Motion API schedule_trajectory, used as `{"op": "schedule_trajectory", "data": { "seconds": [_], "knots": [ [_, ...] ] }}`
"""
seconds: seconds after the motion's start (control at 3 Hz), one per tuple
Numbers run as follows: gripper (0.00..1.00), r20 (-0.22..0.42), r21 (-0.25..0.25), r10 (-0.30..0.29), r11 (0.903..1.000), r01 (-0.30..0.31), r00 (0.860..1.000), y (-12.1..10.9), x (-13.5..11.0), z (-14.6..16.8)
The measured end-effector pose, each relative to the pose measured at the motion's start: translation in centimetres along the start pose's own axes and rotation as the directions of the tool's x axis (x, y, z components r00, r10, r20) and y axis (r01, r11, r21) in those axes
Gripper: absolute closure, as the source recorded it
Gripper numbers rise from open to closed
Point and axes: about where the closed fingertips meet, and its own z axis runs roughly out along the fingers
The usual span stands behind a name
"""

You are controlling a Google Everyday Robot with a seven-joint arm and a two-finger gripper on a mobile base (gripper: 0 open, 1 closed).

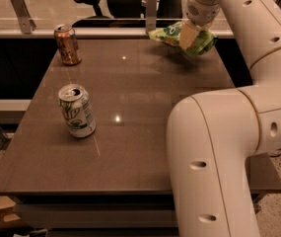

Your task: Move green rice chip bag near 7up can

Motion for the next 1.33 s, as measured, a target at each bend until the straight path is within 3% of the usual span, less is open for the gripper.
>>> {"op": "schedule_trajectory", "data": {
  "seconds": [0.67, 1.33],
  "knots": [
    [1.00, 0.101, 0.058, -0.047, 0.9975, 0.041, 0.994, 1.8, -0.9, -8.7],
    [1.00, 0.182, 0.082, -0.046, 0.9962, 0.031, 0.982, 5.8, 2.3, -14.9]
  ]
}}
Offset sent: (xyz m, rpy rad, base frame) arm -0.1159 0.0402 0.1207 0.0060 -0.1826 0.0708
